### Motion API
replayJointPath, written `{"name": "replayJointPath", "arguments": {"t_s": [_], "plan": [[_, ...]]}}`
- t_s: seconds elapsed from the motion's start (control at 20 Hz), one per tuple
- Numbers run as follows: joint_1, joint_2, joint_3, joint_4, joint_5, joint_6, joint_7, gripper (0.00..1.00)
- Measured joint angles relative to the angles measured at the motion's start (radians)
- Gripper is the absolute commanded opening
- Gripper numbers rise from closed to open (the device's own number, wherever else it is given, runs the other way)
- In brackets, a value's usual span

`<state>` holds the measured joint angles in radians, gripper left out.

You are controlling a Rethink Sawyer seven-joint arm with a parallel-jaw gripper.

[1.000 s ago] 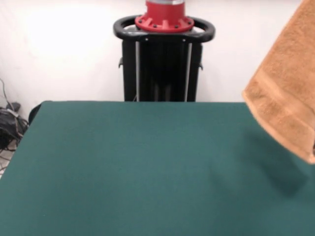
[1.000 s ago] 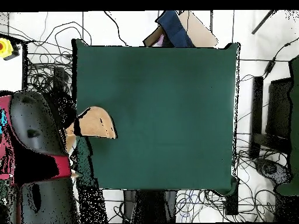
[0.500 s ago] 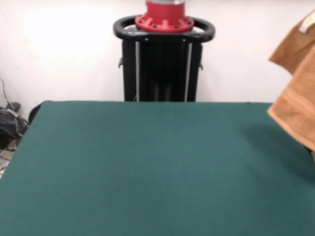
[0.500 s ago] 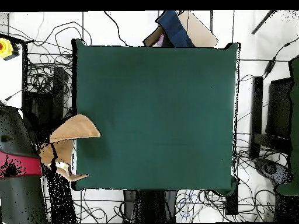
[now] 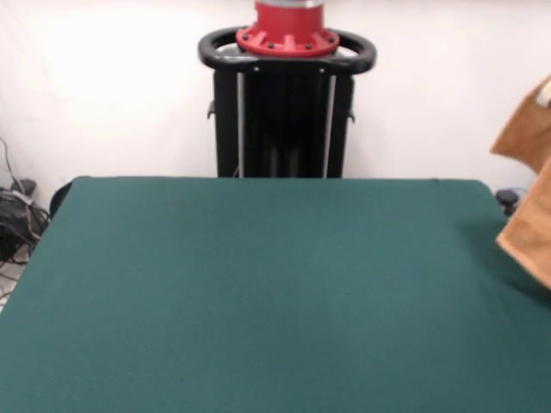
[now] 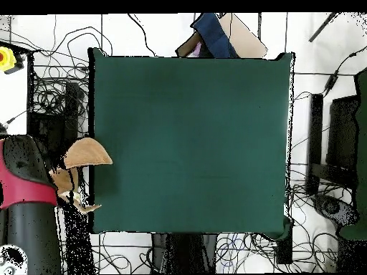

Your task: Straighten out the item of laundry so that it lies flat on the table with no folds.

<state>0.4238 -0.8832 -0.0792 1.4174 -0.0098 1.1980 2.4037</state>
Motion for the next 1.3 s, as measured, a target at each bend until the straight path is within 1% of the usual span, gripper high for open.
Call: {"name": "replayJointPath", "arguments": {"t_s": [0.15,0.2,0.3,0.5,0.65,0.9,1.15,1.2,1.3], "plan": [[-0.010,0.027,0.000,0.027,-0.019,-0.092,0.000,0.00],[-0.017,0.046,0.000,0.041,-0.034,-0.148,0.000,0.00],[-0.031,0.071,-0.001,0.059,-0.063,-0.218,0.000,0.00],[-0.069,0.107,-0.001,0.083,-0.128,-0.298,0.000,0.00],[-0.102,0.119,-0.001,0.099,-0.170,-0.330,0.000,0.00],[-0.215,0.121,-0.001,0.162,-0.247,-0.389,0.000,0.00],[-0.301,0.109,-0.001,0.211,-0.281,-0.429,0.000,0.00],[-0.347,0.100,0.000,0.235,-0.301,-0.447,0.000,0.00],[-0.375,0.093,0.001,0.249,-0.314,-0.459,-0.002,0.00]]}}
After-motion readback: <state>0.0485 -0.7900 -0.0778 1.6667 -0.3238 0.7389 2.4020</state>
